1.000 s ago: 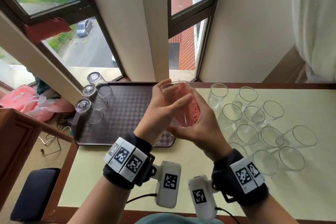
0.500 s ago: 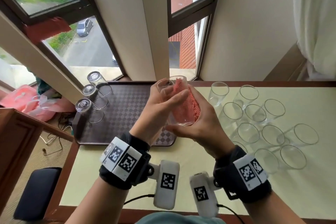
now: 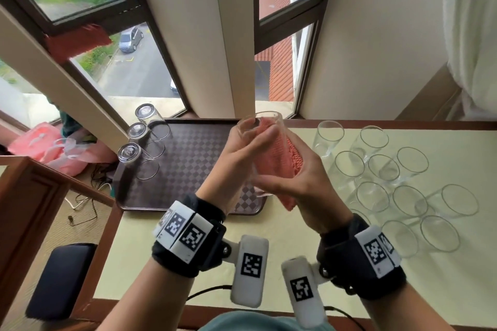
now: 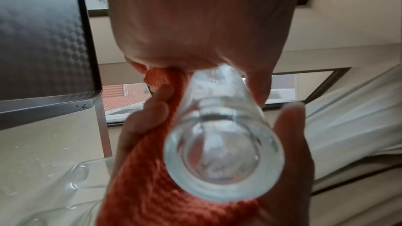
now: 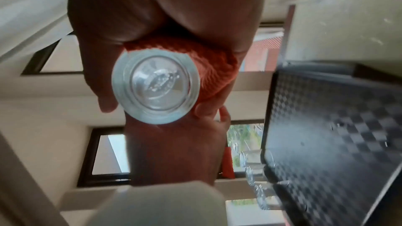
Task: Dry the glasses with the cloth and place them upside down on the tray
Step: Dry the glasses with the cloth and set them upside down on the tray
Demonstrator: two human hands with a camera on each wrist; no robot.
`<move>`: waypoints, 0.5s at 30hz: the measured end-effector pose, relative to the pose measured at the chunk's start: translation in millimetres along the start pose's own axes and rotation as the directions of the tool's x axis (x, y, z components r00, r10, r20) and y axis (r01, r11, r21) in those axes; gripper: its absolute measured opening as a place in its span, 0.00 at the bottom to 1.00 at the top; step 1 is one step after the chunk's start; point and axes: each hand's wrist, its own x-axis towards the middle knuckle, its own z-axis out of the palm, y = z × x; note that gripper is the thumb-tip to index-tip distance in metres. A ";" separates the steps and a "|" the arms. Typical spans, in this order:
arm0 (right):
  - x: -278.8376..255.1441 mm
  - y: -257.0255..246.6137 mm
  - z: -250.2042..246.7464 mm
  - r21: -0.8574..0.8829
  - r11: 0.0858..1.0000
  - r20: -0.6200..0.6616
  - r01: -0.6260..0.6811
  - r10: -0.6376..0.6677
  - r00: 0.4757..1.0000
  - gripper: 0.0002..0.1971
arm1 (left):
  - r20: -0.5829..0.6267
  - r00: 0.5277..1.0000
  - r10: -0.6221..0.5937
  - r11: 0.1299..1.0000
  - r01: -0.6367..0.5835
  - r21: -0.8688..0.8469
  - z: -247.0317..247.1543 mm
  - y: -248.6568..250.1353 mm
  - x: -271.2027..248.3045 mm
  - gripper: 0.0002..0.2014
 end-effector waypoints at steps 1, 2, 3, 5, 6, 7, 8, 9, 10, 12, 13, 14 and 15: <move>-1.2 1.7 -1.3 0.118 0.992 0.009 -0.039 0.038 0.999 0.40 | 0.031 0.999 -0.013 1.000 0.013 0.014 0.1 0.9 0.7 0.34; -2.1 3.5 -3.4 0.198 0.977 0.013 -0.073 0.072 0.997 0.39 | 0.054 0.998 -0.029 0.999 0.027 0.037 -0.9 1.7 2.0 0.32; -2.1 4.3 -4.7 0.224 0.970 0.011 -0.092 0.092 0.996 0.39 | 0.065 0.997 -0.037 0.998 0.033 0.061 -2.4 2.4 2.9 0.32; -1.6 2.0 -3.8 0.129 0.989 -0.027 -0.069 0.073 0.997 0.39 | 0.041 0.999 -0.024 0.997 0.021 0.073 -5.9 4.0 3.0 0.36; -1.3 -0.1 -2.3 0.022 0.999 -0.063 -0.031 0.032 0.997 0.40 | 0.004 1.000 -0.010 0.998 0.010 0.061 -6.7 5.1 2.6 0.40; -0.9 -0.4 -0.8 -0.089 0.996 -0.087 0.011 -0.019 0.996 0.42 | -0.021 1.000 -0.003 0.999 0.004 0.036 -6.2 6.0 0.4 0.43; -0.4 -0.5 1.3 -0.179 0.983 -0.096 0.048 -0.066 0.993 0.45 | -0.026 1.000 0.003 1.000 -0.003 0.013 -5.5 6.2 -2.2 0.44; 0.1 1.2 3.0 -0.227 0.971 -0.091 0.071 -0.094 0.991 0.47 | -0.022 1.000 0.006 1.000 -0.006 0.007 -4.9 5.3 -3.6 0.43; 0.3 2.8 4.8 -0.217 0.974 -0.075 0.069 -0.087 0.993 0.48 | -0.010 1.000 0.005 1.000 -0.005 0.007 -5.2 4.2 -3.9 0.42; -0.5 4.0 7.1 -0.066 0.998 -0.026 0.001 -0.003 1.000 0.46 | 0.025 1.000 -0.001 1.000 0.001 0.016 -6.3 8.2 -7.0 0.39; -1.0 3.5 7.2 0.046 0.998 0.008 -0.040 0.039 0.999 0.43 | 0.070 0.997 -0.007 1.000 0.006 0.017 -7.6 9.8 -8.0 0.36; -1.7 3.8 6.5 0.147 0.986 0.038 -0.078 0.073 0.997 0.40 | 0.113 0.994 -0.014 1.000 0.012 0.022 -10.2 9.9 -8.4 0.33; -2.6 5.0 5.5 0.217 0.971 0.056 -0.105 0.095 0.994 0.38 | 0.131 0.991 -0.025 0.999 0.022 0.028 -12.1 11.4 -9.8 0.30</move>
